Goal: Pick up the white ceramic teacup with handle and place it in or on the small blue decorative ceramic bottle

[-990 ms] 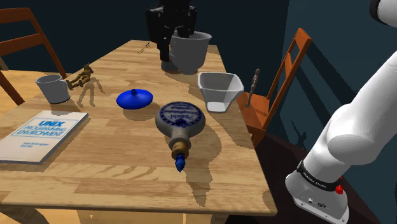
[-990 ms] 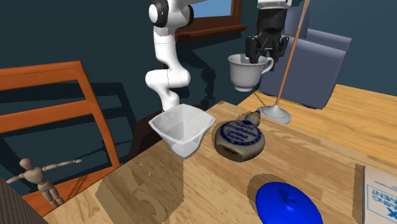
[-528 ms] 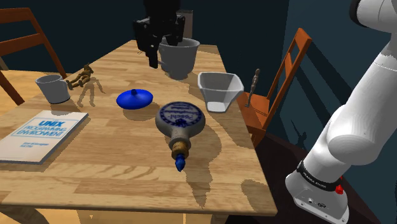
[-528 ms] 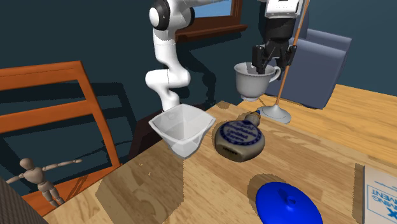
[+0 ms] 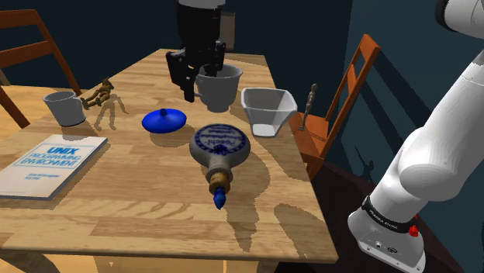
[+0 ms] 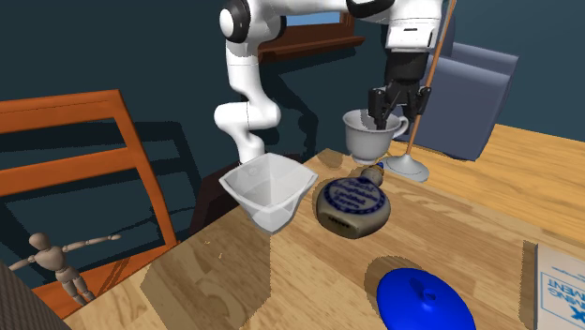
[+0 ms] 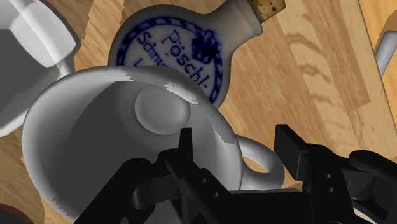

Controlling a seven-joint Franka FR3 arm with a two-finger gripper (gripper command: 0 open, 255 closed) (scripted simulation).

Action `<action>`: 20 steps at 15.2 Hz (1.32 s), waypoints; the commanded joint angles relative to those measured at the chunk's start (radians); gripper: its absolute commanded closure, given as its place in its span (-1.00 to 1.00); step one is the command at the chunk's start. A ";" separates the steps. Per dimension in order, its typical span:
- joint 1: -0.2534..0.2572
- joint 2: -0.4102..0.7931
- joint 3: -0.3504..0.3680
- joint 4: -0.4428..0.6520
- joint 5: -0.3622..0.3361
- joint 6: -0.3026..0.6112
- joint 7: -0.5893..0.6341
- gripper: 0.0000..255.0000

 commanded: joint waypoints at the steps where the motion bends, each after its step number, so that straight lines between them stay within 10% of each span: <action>1: -0.001 -0.005 -0.002 -0.034 0.003 0.031 -0.001 1.00; 11: -0.002 -0.011 -0.003 -0.073 0.006 0.065 -0.001 1.00; 12: -0.002 -0.011 -0.003 -0.073 0.006 0.065 -0.001 -1.00; 20: 0.002 -0.001 0.003 0.038 0.000 -0.038 0.003 -1.00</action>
